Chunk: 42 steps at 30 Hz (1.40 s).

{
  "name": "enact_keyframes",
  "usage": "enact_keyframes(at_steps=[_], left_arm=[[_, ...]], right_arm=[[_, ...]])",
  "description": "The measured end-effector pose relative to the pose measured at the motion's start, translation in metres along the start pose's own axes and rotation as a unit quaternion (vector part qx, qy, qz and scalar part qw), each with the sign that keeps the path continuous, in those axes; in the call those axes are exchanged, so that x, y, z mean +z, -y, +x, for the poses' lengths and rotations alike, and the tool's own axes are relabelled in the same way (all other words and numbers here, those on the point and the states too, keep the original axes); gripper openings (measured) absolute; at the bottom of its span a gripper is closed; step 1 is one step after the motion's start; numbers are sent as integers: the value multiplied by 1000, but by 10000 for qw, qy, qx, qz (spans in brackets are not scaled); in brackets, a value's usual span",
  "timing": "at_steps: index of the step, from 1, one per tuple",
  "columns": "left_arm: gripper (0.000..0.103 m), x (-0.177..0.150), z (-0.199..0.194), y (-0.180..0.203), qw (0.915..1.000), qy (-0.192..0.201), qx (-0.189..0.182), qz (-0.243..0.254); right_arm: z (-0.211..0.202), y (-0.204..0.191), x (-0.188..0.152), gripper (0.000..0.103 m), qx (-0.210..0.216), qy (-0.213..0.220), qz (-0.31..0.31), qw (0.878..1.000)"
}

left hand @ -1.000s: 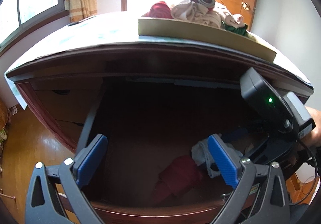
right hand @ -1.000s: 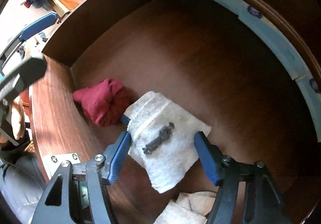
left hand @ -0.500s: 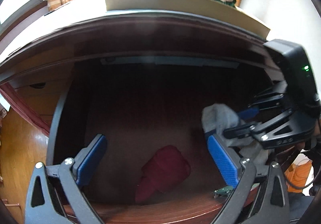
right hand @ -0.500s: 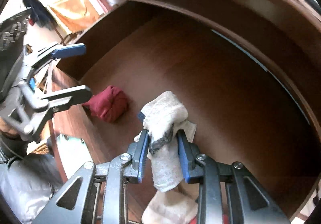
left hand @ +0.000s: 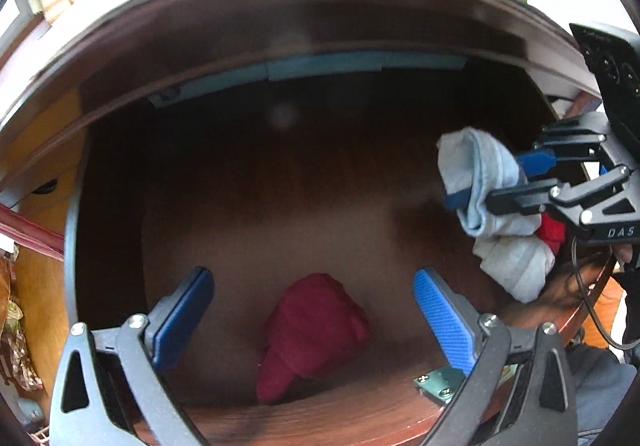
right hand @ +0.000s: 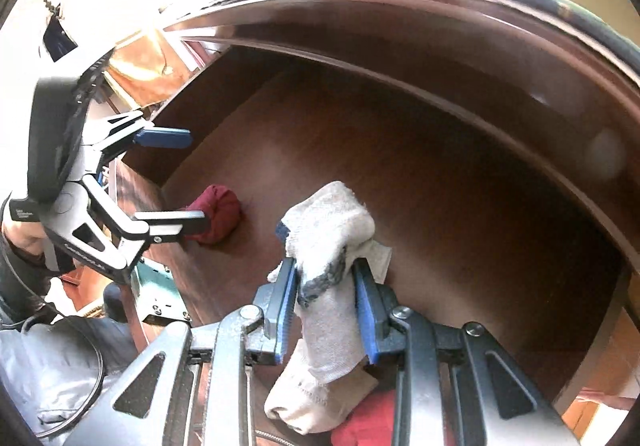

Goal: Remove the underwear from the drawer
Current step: 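Lift the white sock with the right tool while the left tool grasps the dark red cloth, then lift the white sock and dark red cloth up out of the drawer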

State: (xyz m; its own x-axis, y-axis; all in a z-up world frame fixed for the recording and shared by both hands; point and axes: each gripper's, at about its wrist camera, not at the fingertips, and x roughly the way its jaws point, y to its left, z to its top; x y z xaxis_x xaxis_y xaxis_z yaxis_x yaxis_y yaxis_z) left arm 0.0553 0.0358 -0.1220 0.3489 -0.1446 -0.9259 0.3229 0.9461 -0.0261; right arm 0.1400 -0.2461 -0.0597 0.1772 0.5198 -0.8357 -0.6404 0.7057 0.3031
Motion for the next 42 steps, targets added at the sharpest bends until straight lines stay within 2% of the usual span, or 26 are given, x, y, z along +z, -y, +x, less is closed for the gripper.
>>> enact_keyframes(at_steps=[7,12,18,21,23,27,29,32,35,42], left_arm=[[102,17,22,0,9974,-706,-130,80],[97,24,44,3,9914,-1226,-437,127],[96,27,54,-3,9867,-1507,-603,-81],[89,30,65,-2,9847,-1619,-648,-69],[74,26,70,-3,9820,-1727,-756,-73],[72,26,74,-7,9817,-1708,-819,-194],[58,18,68,-19,9823,-1662,-828,-231],[47,9,65,-21,9846,-1486,-878,-275],[41,4,58,-24,9881,-1205,-906,-319],[41,-3,41,-29,9959,-425,-700,-379]], right_arm=[[-4,14,0,30,209,-23,129,9997],[-2,18,1,30,318,-46,167,9993],[-1,20,1,30,349,-60,158,9992],[0,20,2,30,349,-71,161,9992],[0,20,1,30,345,-83,165,9992],[1,21,2,30,357,-123,173,9991],[3,21,3,30,364,-143,171,9991],[3,21,3,30,347,-133,179,9991],[0,20,2,30,289,-55,162,9994],[-8,16,-5,31,251,113,184,9995]])
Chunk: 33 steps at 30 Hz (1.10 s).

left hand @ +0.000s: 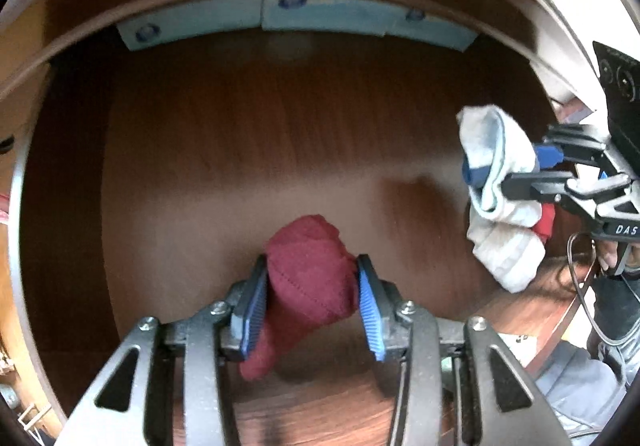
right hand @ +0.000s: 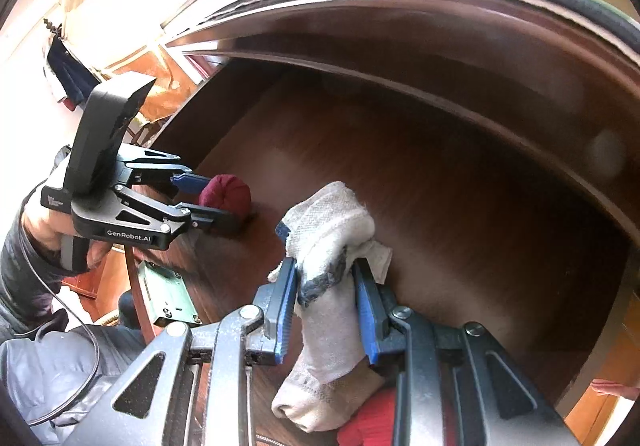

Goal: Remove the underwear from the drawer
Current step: 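Lift the white sock and dark red cloth up out of the drawer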

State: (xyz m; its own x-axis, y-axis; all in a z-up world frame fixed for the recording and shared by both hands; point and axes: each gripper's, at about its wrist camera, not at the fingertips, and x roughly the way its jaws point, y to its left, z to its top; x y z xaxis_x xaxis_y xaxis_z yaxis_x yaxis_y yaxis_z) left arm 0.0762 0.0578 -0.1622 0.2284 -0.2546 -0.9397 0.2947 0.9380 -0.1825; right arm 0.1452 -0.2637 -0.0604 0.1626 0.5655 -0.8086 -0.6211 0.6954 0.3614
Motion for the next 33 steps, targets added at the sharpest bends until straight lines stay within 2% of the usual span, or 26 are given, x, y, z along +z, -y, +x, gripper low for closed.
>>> enact_keyframes(at_steps=[10,16,24,33], left_arm=[[41,-7,-24,-1,9960,852,209,-185],[41,-8,-30,8,9904,1267,533,-136],[41,-12,-35,22,9835,1619,810,-6],[41,-22,-45,29,9747,1969,1056,50]], right_arm=[[-14,1,-8,30,88,239,38,9997],[-29,1,-15,30,6,548,-16,9985],[-50,-13,-27,30,-265,912,-216,9952],[-65,-7,-35,30,-160,1111,-159,9935]])
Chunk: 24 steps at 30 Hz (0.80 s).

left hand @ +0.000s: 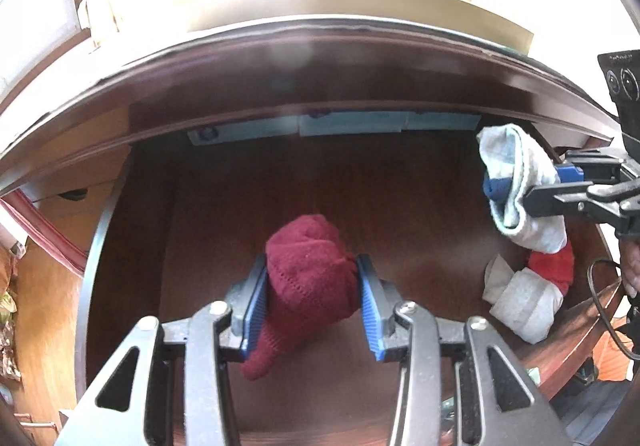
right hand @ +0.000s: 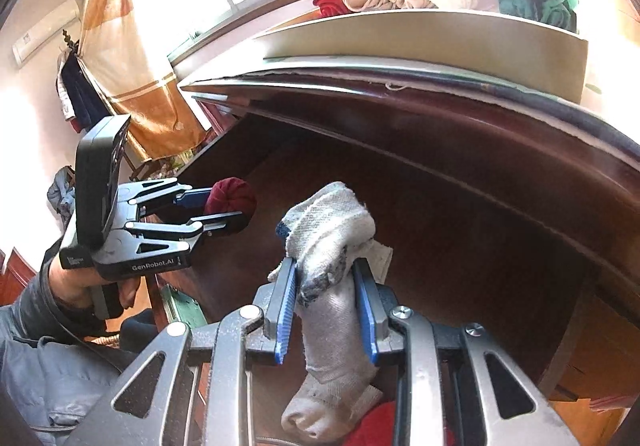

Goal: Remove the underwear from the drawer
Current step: 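Lift the white sock and dark red cloth up out of the drawer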

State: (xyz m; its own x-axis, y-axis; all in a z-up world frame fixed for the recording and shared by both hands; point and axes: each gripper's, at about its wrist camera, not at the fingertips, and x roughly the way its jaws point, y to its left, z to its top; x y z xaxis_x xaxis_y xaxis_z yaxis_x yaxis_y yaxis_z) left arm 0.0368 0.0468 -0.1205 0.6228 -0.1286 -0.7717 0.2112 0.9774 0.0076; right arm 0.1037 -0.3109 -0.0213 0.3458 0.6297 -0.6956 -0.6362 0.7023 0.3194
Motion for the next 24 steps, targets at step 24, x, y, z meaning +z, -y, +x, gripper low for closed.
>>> enact_keyframes(at_steps=[24], left_arm=[[41,-14,-28,14,9980,600,188,-28]], right_arm=[[-43,-5,-18,30,-73,830,16,9965]])
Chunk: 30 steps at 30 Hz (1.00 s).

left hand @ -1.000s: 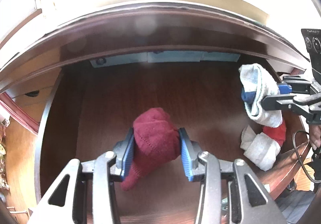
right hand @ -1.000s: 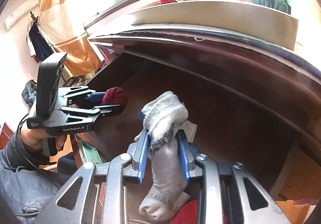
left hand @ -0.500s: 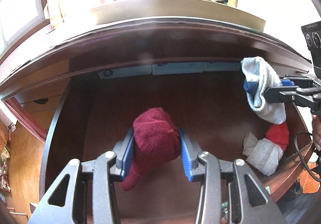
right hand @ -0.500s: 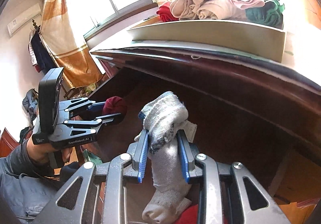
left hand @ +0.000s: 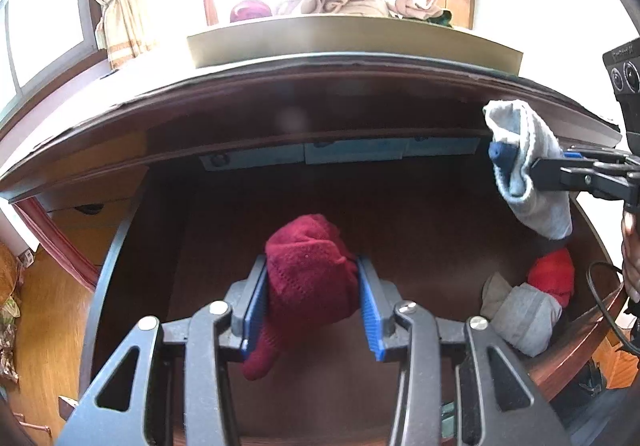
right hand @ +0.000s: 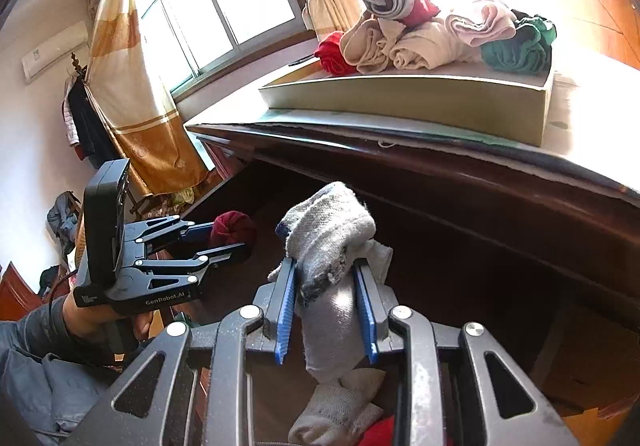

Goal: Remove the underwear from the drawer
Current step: 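Lift the white sock and dark red cloth up out of the drawer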

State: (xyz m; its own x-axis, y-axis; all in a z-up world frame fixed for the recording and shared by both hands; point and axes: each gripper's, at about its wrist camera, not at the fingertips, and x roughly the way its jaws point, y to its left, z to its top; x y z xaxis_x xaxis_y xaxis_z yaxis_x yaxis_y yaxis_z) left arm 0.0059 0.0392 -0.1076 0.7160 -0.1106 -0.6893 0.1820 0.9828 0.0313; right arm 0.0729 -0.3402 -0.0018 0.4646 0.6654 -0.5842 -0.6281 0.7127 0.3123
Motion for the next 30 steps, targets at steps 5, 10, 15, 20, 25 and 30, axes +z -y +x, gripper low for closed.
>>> enact_keyframes(at_steps=[5,10,15,20,25,30], left_arm=[[41,0,-2,1,9999,120,25,26],[41,2,-7,2,9995,284,82,69],[41,2,-11,3,9992,382,87,109],[41,2,-15,5,9986,490,108,150],[41,4,-22,6,9972,712,167,168],[41,6,-28,9,9955,894,214,210]], right_arm=[[0,-2,2,31,17,66,0,10000],[-5,-2,1,31,40,209,-5,9998],[-10,-2,-2,31,62,301,10,9995],[-10,-1,-1,31,63,354,14,9994],[-14,-2,-2,30,64,485,-5,9988],[-18,-3,-3,31,47,612,-24,9981]])
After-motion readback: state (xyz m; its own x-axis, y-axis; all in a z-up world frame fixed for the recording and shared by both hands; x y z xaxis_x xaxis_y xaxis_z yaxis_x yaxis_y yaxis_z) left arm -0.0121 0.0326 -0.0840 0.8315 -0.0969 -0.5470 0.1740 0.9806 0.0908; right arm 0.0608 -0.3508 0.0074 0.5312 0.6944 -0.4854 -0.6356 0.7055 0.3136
